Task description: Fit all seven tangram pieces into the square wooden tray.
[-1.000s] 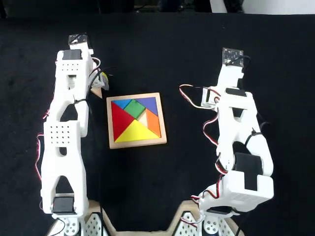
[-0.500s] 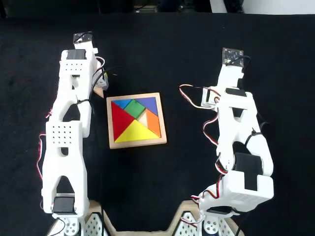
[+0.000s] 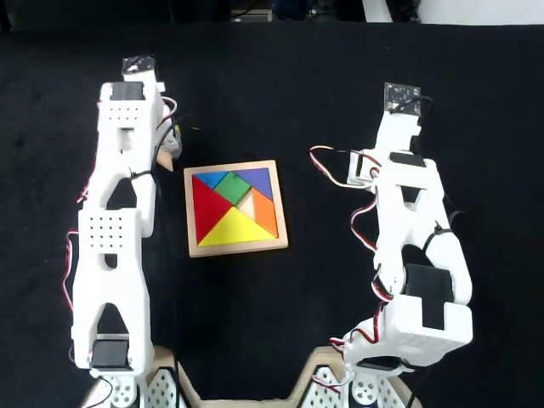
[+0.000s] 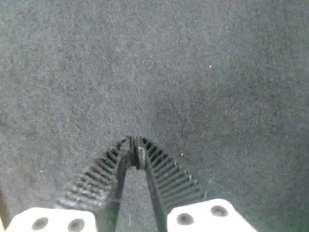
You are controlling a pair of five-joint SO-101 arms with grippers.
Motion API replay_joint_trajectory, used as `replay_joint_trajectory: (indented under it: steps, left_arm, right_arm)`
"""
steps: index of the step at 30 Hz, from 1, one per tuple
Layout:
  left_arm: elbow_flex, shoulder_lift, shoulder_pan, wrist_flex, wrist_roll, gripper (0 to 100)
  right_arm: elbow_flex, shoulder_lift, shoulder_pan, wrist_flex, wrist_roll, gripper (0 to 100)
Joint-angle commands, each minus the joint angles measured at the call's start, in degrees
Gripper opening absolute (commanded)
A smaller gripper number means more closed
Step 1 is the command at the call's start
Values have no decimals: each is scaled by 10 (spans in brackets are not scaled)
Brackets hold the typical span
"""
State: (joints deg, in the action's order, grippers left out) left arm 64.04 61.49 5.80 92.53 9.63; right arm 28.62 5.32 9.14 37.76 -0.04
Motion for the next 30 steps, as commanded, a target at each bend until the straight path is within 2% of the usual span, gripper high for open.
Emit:
replay_joint_trajectory:
  steps: [1, 4, 6, 13, 18, 23, 27, 30]
  left_arm:
    - [129, -47, -5, 86, 4, 84]
    - [141, -59, 1, 85, 5, 80]
    - [104, -82, -6, 86, 6, 80]
    - [-182, -277, -79, 84, 77, 84]
    - [-338, -431, -153, 70, 133, 84]
    - [-527, -487, -212, -89, 177, 84]
    - [-632, -487, -220, -230, 185, 84]
    - [-661, -487, -218, -276, 185, 84]
  right_arm:
    - [-28, -1, -9, -7, 6, 11]
    - [-28, -1, -9, -7, 6, 11]
    - [-28, -1, -9, -7, 6, 11]
    - [-29, -2, -6, -7, 6, 11]
    - [-29, -3, -6, -7, 6, 11]
    - [-29, -2, -5, -7, 6, 11]
    - [-28, -1, -5, -7, 6, 11]
    - [-28, -1, -5, -7, 6, 11]
